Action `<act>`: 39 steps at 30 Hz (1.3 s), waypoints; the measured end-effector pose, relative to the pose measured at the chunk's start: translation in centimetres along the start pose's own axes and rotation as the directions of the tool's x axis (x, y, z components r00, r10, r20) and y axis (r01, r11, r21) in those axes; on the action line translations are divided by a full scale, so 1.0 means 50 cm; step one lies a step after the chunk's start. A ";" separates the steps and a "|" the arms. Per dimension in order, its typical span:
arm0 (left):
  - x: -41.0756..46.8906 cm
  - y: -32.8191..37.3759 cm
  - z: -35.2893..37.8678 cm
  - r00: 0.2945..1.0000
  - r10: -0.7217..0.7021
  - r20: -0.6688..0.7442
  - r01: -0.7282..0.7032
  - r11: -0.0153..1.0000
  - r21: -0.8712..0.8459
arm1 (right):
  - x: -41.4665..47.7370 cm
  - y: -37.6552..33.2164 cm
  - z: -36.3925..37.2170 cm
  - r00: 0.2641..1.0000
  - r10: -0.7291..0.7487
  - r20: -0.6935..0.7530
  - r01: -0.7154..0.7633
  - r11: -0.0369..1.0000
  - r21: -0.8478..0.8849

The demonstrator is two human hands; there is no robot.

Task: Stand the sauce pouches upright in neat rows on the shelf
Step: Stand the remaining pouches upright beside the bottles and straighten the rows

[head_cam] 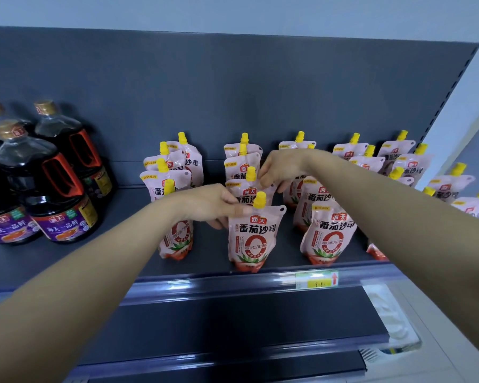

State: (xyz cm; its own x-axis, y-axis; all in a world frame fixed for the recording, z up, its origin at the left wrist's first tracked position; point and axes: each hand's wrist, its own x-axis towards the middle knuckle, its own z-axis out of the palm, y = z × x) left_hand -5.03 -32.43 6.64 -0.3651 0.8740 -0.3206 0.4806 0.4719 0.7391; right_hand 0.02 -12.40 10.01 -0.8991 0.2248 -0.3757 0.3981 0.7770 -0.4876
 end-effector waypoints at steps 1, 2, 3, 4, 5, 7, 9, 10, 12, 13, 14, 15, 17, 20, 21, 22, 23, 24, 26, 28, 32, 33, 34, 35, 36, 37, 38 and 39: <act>-0.004 0.003 -0.008 1.000 0.014 -0.023 -0.015 0.999 -0.053 | -0.002 0.002 -0.009 1.000 -0.001 0.024 -0.001 0.998 0.063; -0.007 0.008 -0.016 0.997 0.035 -0.063 -0.042 0.994 -0.104 | -0.005 0.003 -0.020 0.999 -0.011 0.043 0.006 0.992 0.129; -0.009 0.012 -0.027 0.991 0.062 -0.118 -0.078 0.987 -0.138 | -0.007 0.004 -0.031 0.999 -0.025 0.044 0.017 0.983 0.182; -0.008 0.017 -0.038 0.980 0.087 -0.180 -0.115 0.982 -0.150 | -0.007 0.005 -0.042 0.999 -0.034 0.019 0.029 0.977 0.213; -0.004 0.021 -0.050 0.964 0.103 -0.246 -0.142 0.979 -0.149 | -0.005 0.006 -0.052 0.999 -0.035 -0.032 0.041 0.974 0.221; 0.012 0.030 -0.073 0.916 0.113 -0.386 -0.170 0.978 -0.117 | 0.009 0.008 -0.071 0.983 -0.028 -0.182 0.058 0.985 0.165; 0.037 0.037 -0.096 0.861 0.114 -0.496 -0.157 0.986 -0.047 | 0.027 0.011 -0.086 0.958 -0.037 -0.286 0.053 0.997 0.047; 0.051 0.041 -0.105 0.844 0.108 -0.525 -0.134 0.991 -0.011 | 0.036 0.012 -0.092 0.947 -0.052 -0.317 0.048 0.999 -0.020; 0.082 0.045 -0.122 0.842 0.069 -0.536 -0.050 0.997 0.051 | 0.056 0.013 -0.103 0.932 -0.084 -0.352 0.039 0.990 -0.134; 0.097 0.044 -0.128 0.849 0.039 -0.527 0.004 0.997 0.080 | 0.068 0.013 -0.109 0.929 -0.092 -0.358 0.032 0.985 -0.171; 0.113 0.043 -0.133 0.857 0.009 -0.515 0.059 0.992 0.115 | 0.081 0.013 -0.113 0.929 -0.098 -0.357 0.029 0.981 -0.193; 0.127 0.042 -0.137 0.864 -0.015 -0.504 0.105 0.983 0.151 | 0.095 0.013 -0.118 0.932 -0.100 -0.349 0.029 0.979 -0.204; 0.156 0.039 -0.141 0.871 -0.046 -0.489 0.161 0.968 0.195 | 0.121 0.011 -0.124 0.943 -0.108 -0.316 0.038 0.975 -0.221; 0.192 0.031 -0.145 0.889 -0.068 -0.452 0.166 0.969 0.181 | 0.158 0.010 -0.131 0.964 -0.116 -0.238 0.047 0.959 -0.281; 0.201 0.029 -0.146 0.897 -0.067 -0.436 0.159 0.971 0.176 | 0.167 0.008 -0.133 0.972 -0.110 -0.210 0.043 0.953 -0.300; 0.210 0.027 -0.146 0.903 -0.065 -0.424 0.152 0.973 0.176 | 0.178 0.006 -0.136 0.977 -0.107 -0.185 0.044 0.948 -0.315; 0.218 0.025 -0.147 0.907 -0.060 -0.416 0.147 0.972 0.181 | 0.189 0.006 -0.138 0.980 -0.105 -0.169 0.046 0.946 -0.320; 0.225 0.024 -0.148 0.911 -0.060 -0.408 0.147 0.972 0.185 | 0.200 0.005 -0.140 0.981 -0.100 -0.166 0.045 0.950 -0.308; 0.238 0.020 -0.148 0.921 -0.079 -0.382 0.153 0.974 0.166 | 0.215 0.003 -0.141 0.983 -0.079 -0.167 0.035 0.967 -0.253; 0.247 0.016 -0.146 0.930 -0.105 -0.352 0.155 0.981 0.116 | 0.233 0.004 -0.142 0.988 -0.065 -0.142 0.033 0.975 -0.219; 0.260 0.013 -0.145 0.938 -0.132 -0.320 0.143 0.990 0.011 | 0.257 0.008 -0.144 0.992 -0.066 -0.106 0.045 0.980 -0.192; 0.262 0.013 -0.146 0.941 -0.131 -0.313 0.140 0.990 0.006 | 0.261 0.009 -0.145 0.992 -0.070 -0.106 0.048 0.979 -0.197; 0.264 0.014 -0.146 0.943 -0.126 -0.308 0.136 0.991 0.010 | 0.263 0.010 -0.146 0.992 -0.074 -0.103 0.050 0.974 -0.222; 0.266 0.015 -0.147 0.946 -0.120 -0.302 0.130 0.991 0.016 | 0.265 0.010 -0.147 0.993 -0.078 -0.089 0.053 0.964 -0.259; 0.268 0.015 -0.147 0.949 -0.114 -0.293 0.125 0.992 0.017 | 0.266 0.010 -0.147 0.994 -0.082 -0.067 0.058 0.952 -0.301; 0.269 0.015 -0.147 0.952 -0.111 -0.284 0.120 0.993 0.013 | 0.265 0.011 -0.146 0.995 -0.085 -0.053 0.063 0.942 -0.331; 0.271 0.014 -0.147 0.955 -0.111 -0.275 0.117 0.993 0.006 | 0.265 0.012 -0.146 0.995 -0.088 -0.050 0.066 0.937 -0.342; 0.272 0.012 -0.147 0.957 -0.111 -0.269 0.114 0.993 -0.005 | 0.265 0.014 -0.146 0.994 -0.097 -0.054 0.072 0.933 -0.352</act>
State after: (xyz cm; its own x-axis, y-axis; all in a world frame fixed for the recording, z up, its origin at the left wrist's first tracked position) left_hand -15.57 -21.11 7.10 -0.6171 0.7526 -0.2296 0.4320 0.5679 0.7006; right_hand -12.92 -4.61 10.44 -0.9420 0.1796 -0.2837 0.2426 0.9482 -0.2051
